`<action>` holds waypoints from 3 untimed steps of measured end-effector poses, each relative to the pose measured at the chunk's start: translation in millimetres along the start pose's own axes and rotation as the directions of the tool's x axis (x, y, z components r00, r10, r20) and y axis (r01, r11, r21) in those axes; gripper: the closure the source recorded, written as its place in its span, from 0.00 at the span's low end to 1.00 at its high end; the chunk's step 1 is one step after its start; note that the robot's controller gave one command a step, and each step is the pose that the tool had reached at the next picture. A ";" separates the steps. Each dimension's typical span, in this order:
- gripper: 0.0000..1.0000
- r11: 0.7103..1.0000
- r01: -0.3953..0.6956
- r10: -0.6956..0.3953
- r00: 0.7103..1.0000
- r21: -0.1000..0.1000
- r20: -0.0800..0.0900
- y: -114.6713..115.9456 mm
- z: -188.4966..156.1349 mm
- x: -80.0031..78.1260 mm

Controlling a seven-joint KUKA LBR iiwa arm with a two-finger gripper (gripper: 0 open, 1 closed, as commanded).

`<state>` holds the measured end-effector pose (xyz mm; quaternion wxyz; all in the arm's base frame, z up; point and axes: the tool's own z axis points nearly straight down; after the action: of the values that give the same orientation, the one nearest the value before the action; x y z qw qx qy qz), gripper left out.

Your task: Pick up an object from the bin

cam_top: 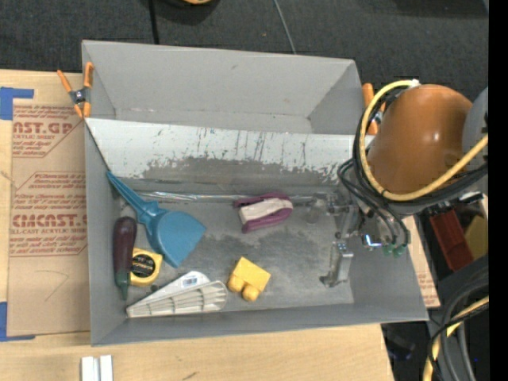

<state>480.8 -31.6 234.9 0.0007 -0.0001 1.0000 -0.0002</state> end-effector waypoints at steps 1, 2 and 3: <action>0.00 0.996 0.090 -0.090 0.996 0.000 0.002 6.1 24.8 -41.2; 0.00 0.995 0.095 -0.095 0.995 0.000 0.006 21.2 79.2 -39.5; 0.00 0.996 0.087 -0.087 0.996 0.000 -0.002 72.7 95.8 -38.4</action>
Offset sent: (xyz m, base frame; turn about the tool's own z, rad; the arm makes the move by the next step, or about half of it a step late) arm 0.0184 0.0362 -0.1302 -0.0413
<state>519.4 41.1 139.1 -0.0004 -0.0435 0.9991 0.0000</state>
